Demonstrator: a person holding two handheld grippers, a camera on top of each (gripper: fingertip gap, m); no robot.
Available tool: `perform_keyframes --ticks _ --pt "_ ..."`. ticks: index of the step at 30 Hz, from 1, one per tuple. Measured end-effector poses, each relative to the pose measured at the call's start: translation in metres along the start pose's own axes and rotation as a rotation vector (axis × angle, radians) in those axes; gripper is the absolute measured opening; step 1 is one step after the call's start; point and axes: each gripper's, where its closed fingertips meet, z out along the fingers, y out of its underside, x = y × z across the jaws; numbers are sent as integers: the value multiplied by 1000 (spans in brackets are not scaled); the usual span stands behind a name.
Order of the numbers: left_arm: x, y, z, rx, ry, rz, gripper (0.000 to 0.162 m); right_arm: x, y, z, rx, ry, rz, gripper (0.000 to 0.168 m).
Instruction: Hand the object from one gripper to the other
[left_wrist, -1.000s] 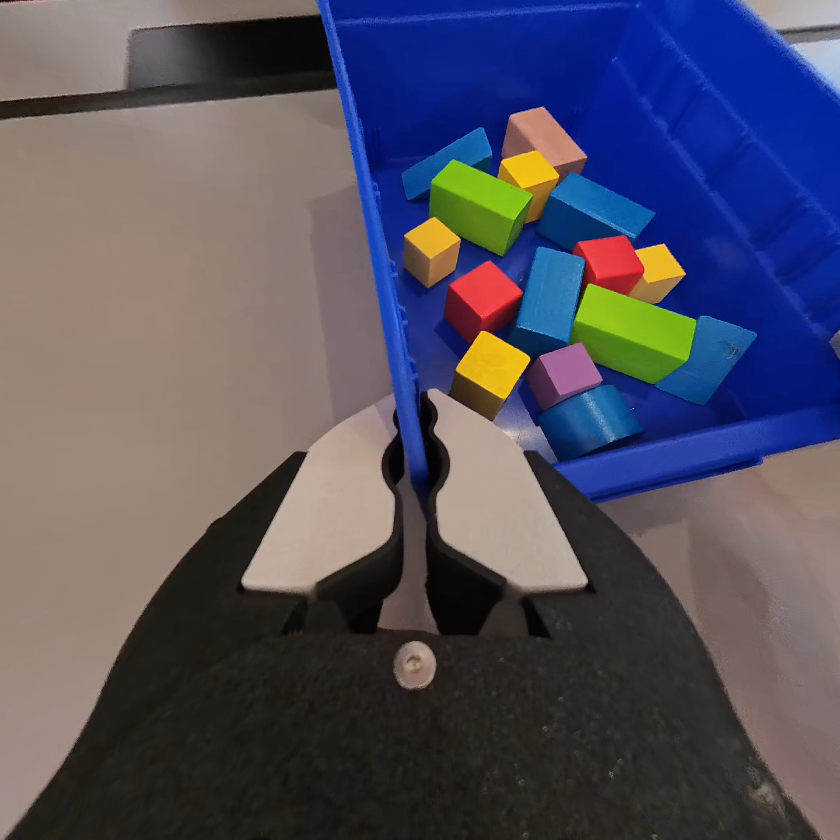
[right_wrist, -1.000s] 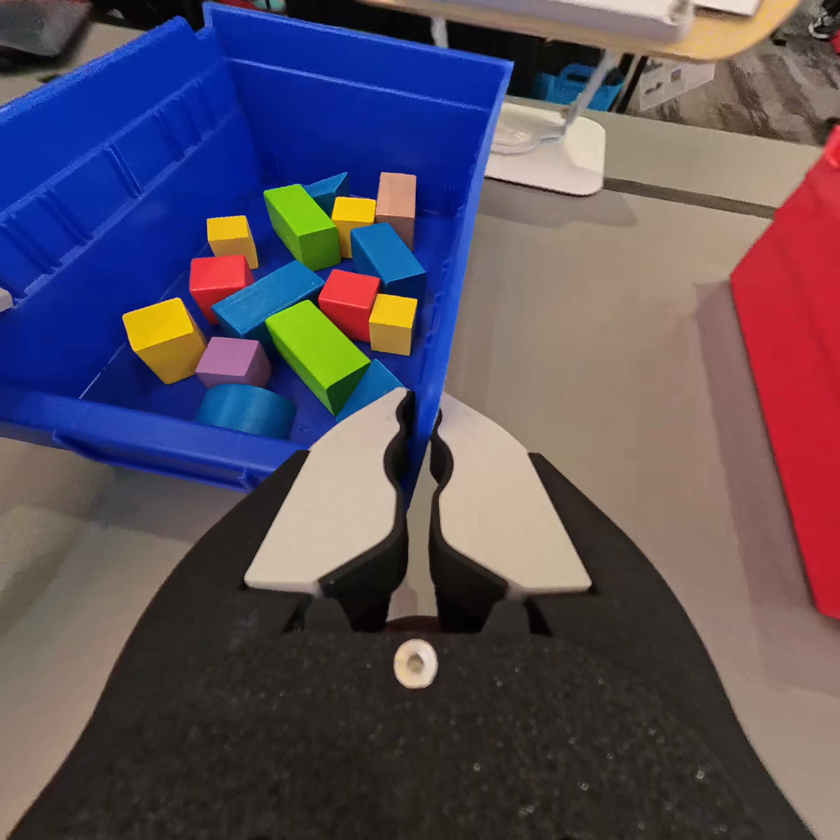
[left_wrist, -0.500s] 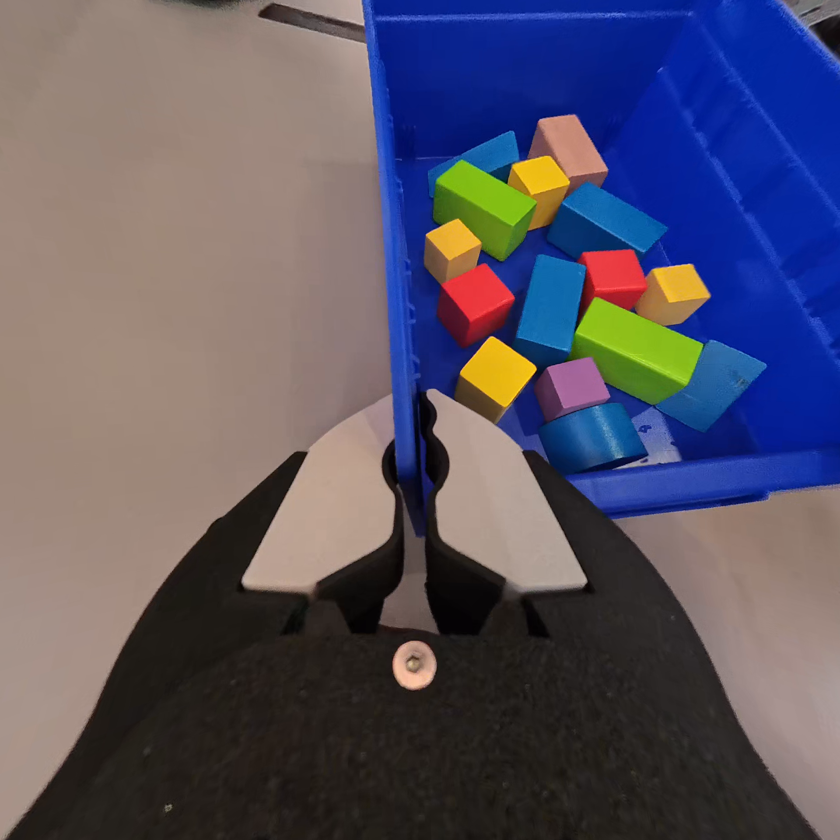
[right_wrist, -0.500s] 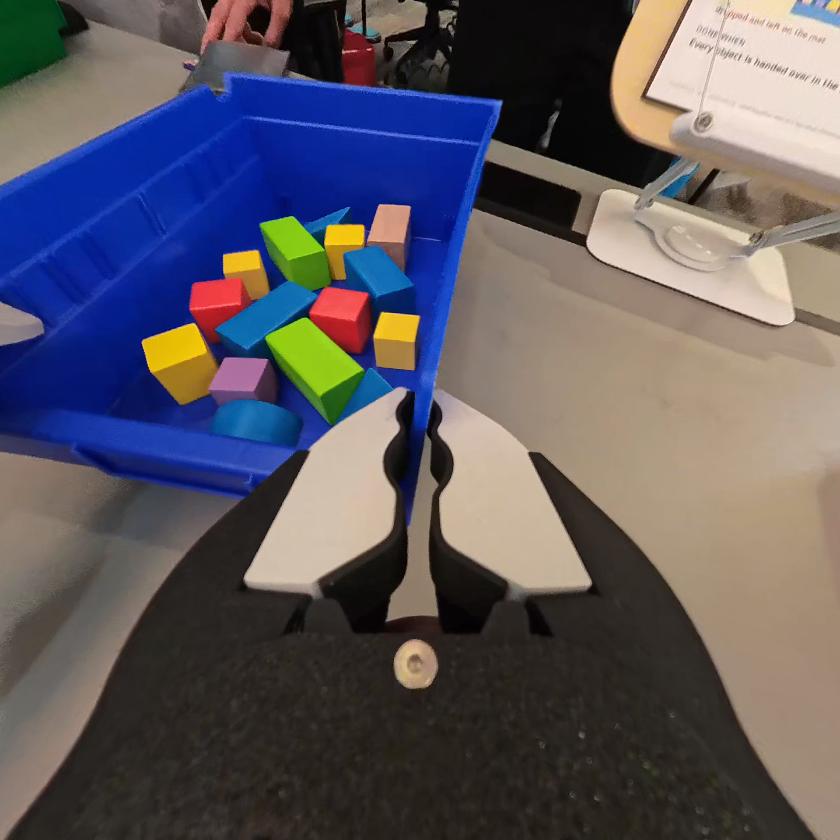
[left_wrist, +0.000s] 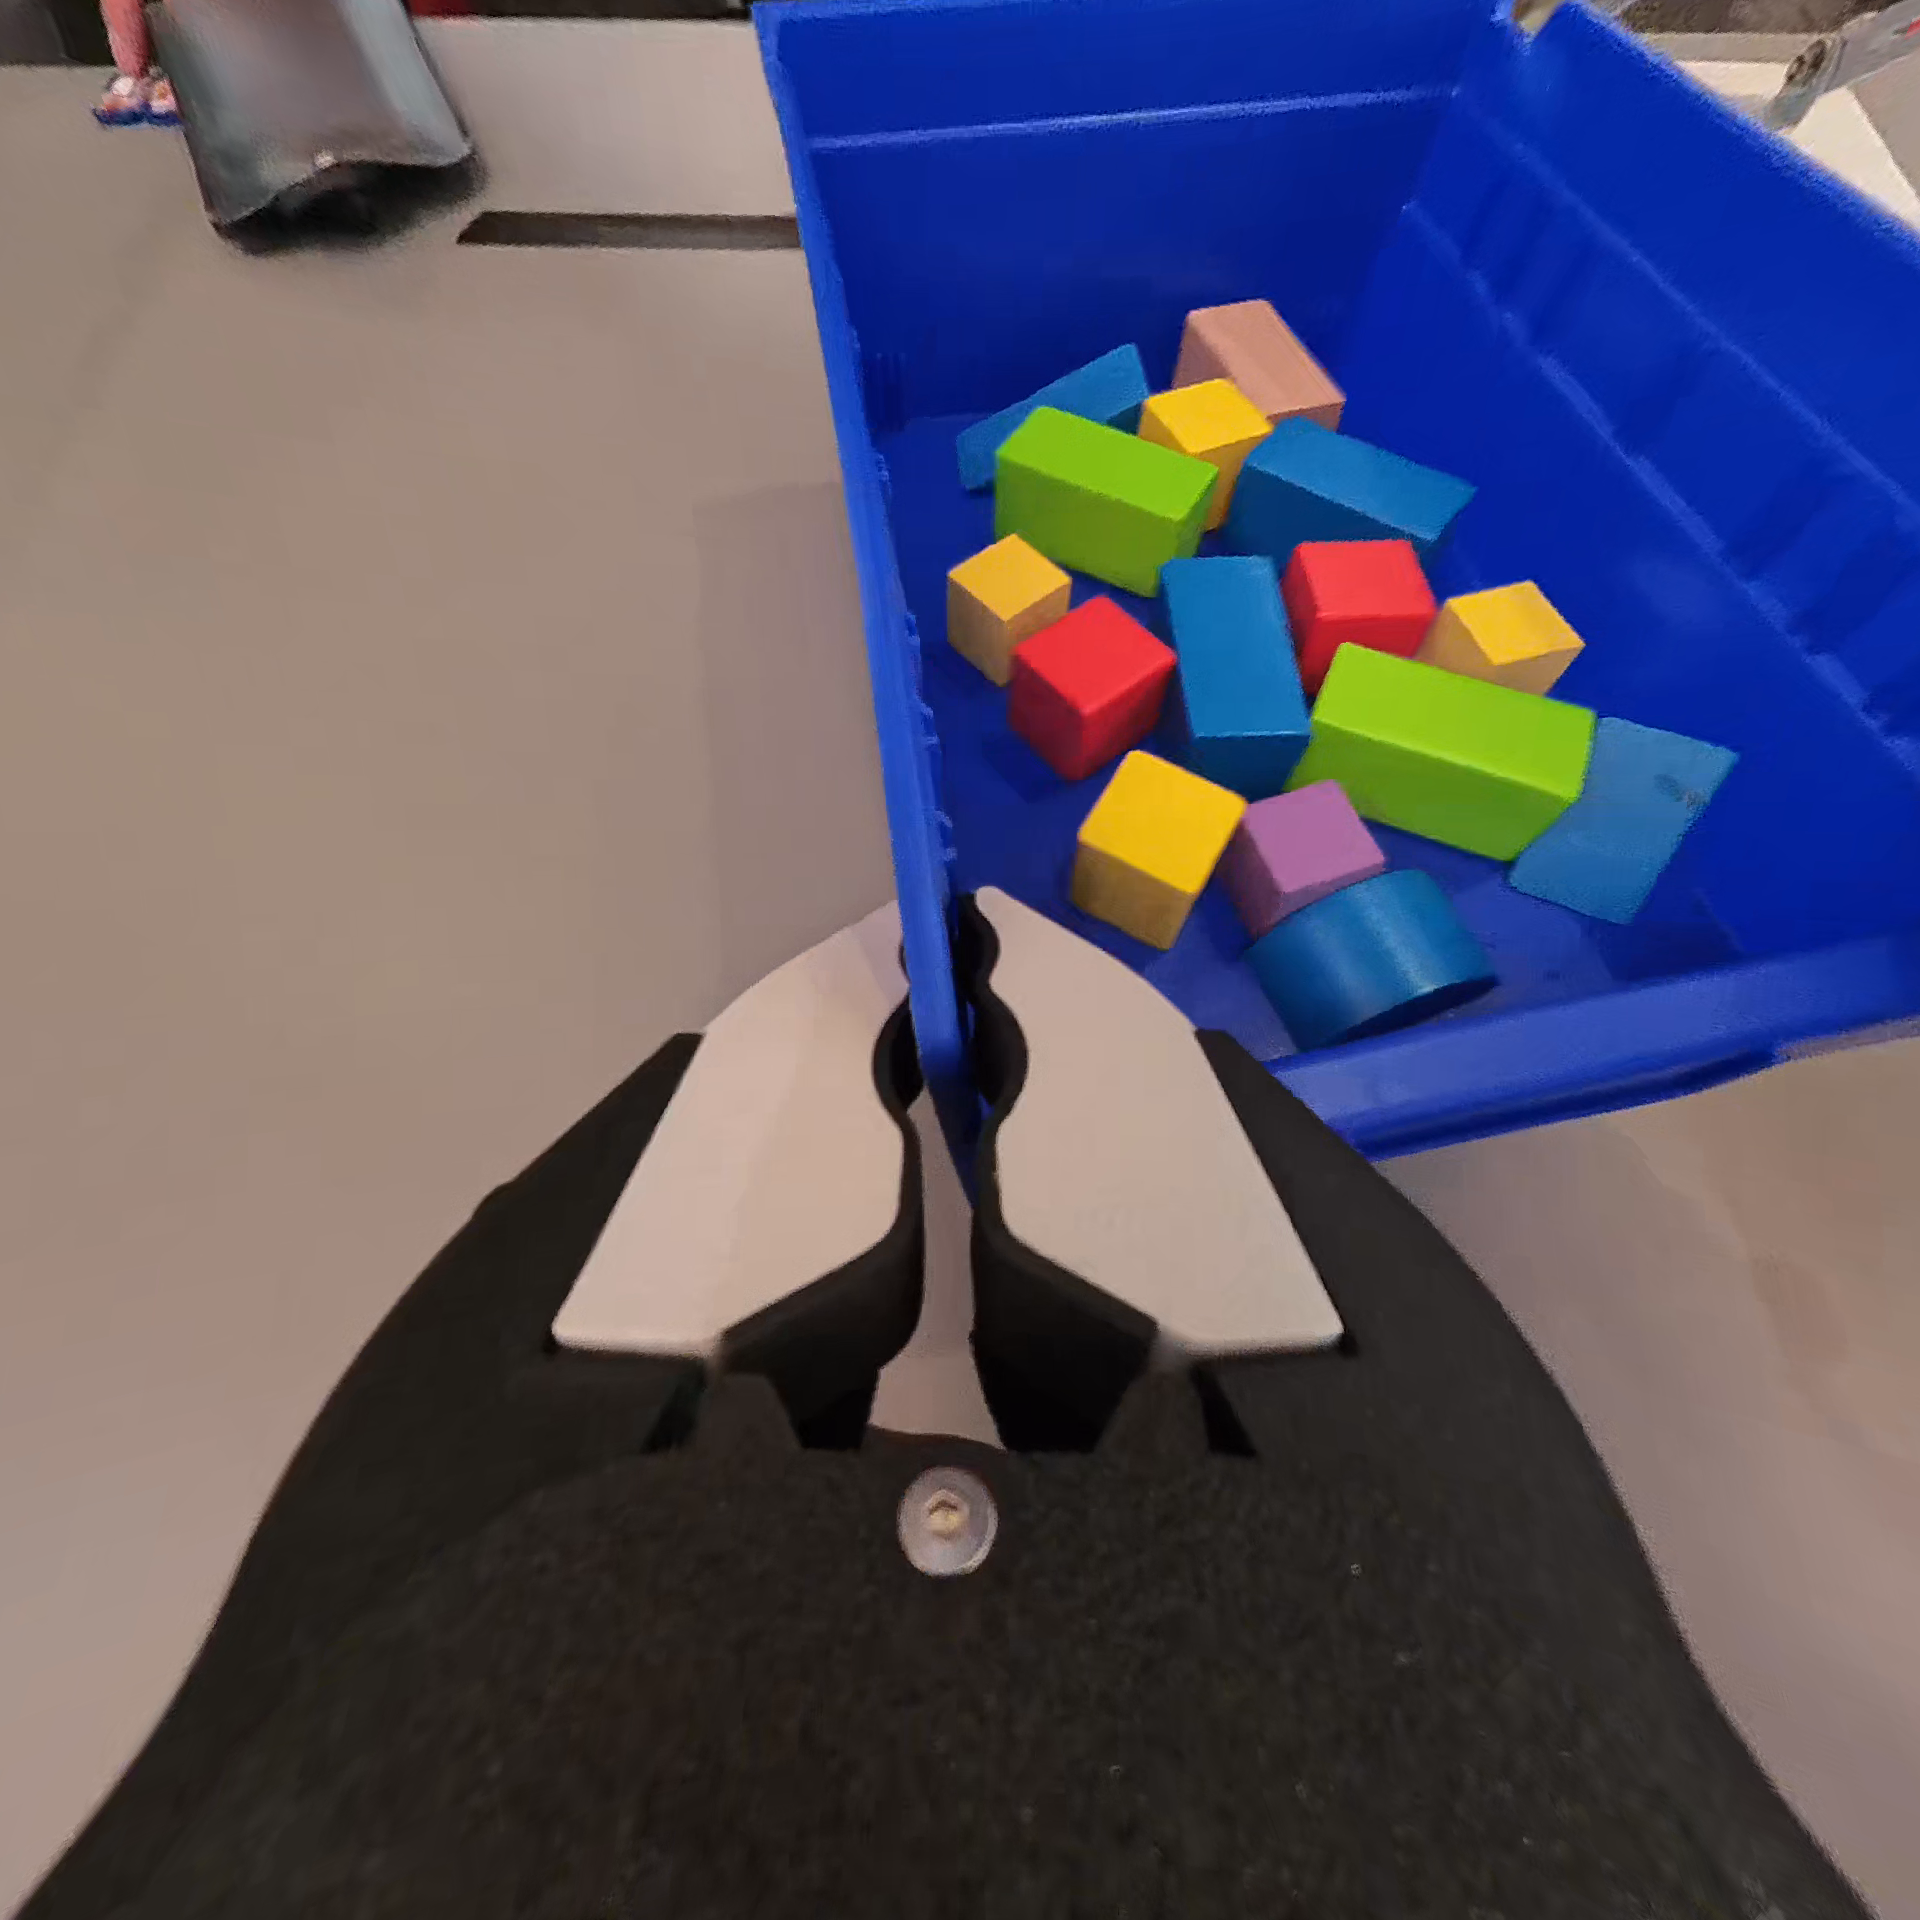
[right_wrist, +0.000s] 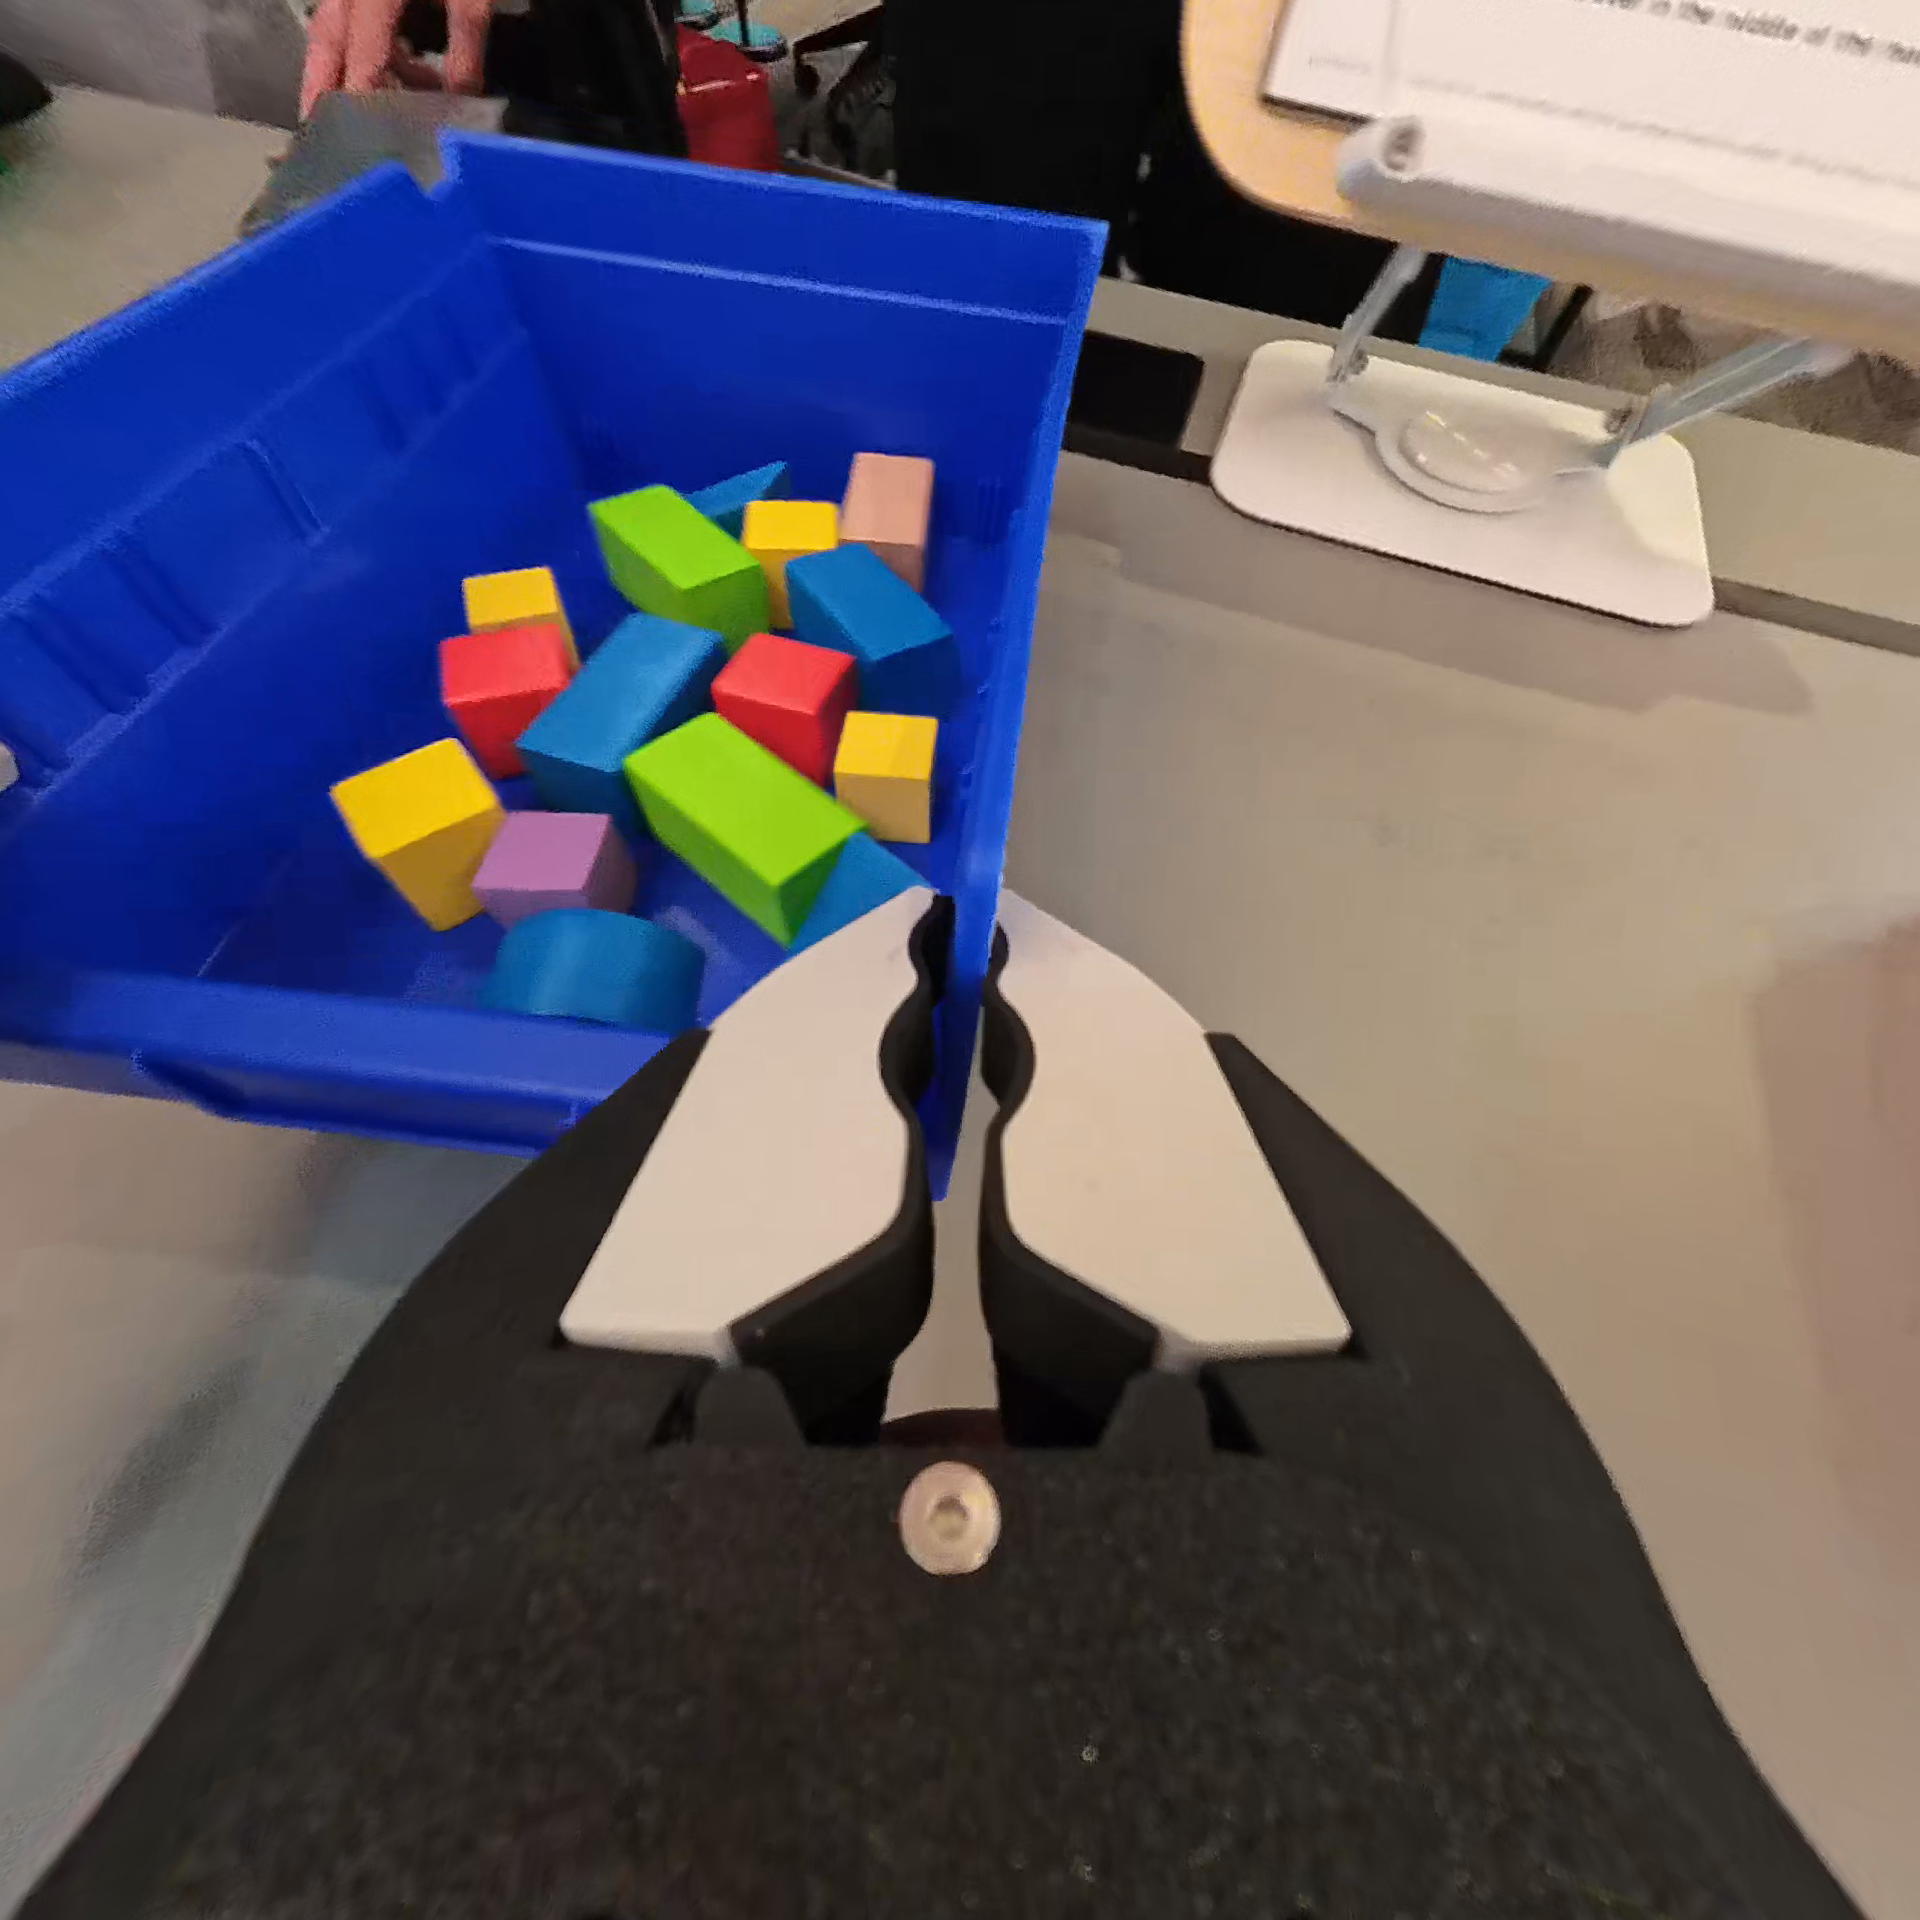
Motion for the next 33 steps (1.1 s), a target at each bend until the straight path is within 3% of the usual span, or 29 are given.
perform_keyframes --ticks 4,8,13,23,27,28,31,33 --pt "-39 6 0 22 -23 -86 1 -40 1 3 20 -30 -114 5" --pt "-26 6 5 51 -55 3 2 -28 20 11 -13 -71 -33 5" --pt "-27 22 9 41 -8 -1 3 -32 32 2 -13 -115 -87 8" --pt "-43 32 8 52 3 -49 3 -56 53 -20 -185 -583 -235 30" --pt "-42 34 9 65 53 -71 4 -42 41 -26 -156 -629 -245 48" --pt "-41 37 11 52 74 -93 10 -42 36 -25 -130 -629 -210 56" --pt "-36 43 18 17 134 -179 52 -60 34 -19 -70 -655 -65 67" --pt "-27 39 22 17 199 -216 53 -68 43 -3 -50 -573 -35 74"
